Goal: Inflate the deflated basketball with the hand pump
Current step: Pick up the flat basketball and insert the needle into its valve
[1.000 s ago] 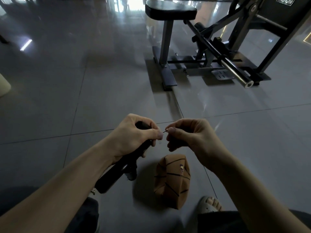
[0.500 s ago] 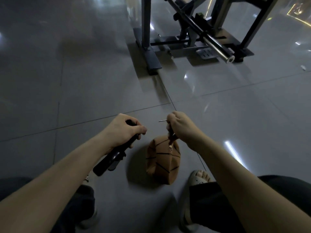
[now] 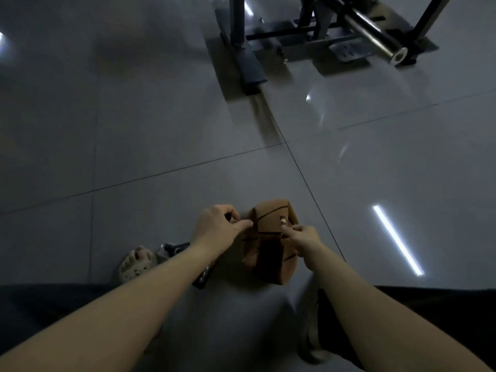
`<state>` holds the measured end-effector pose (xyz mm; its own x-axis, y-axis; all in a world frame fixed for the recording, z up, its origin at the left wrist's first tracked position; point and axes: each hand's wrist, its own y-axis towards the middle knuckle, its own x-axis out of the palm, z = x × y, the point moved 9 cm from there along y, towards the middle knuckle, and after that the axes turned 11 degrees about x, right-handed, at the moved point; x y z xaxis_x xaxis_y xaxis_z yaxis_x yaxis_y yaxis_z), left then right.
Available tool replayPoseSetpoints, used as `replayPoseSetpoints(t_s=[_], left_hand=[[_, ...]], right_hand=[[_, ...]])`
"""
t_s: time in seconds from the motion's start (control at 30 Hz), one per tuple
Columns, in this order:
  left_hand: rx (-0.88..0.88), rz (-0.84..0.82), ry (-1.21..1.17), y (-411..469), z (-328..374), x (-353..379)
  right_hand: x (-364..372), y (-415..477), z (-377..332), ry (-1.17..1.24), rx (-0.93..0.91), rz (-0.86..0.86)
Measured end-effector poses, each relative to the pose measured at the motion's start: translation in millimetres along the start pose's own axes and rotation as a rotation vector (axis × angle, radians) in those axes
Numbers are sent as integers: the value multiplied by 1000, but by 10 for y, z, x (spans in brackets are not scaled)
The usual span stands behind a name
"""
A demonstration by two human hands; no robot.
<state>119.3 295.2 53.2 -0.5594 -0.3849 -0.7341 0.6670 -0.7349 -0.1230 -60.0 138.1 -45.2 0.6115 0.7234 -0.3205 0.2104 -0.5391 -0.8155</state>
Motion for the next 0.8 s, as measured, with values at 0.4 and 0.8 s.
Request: replayPoseSetpoints(t_s=[0.4, 0.8], left_hand=[[315, -497, 208, -707, -541, 1641], [422, -522, 366, -954, -951, 2039]], right_hand=[[207, 292, -26, -80, -70, 87], [164, 341, -57, -216, -87, 163]])
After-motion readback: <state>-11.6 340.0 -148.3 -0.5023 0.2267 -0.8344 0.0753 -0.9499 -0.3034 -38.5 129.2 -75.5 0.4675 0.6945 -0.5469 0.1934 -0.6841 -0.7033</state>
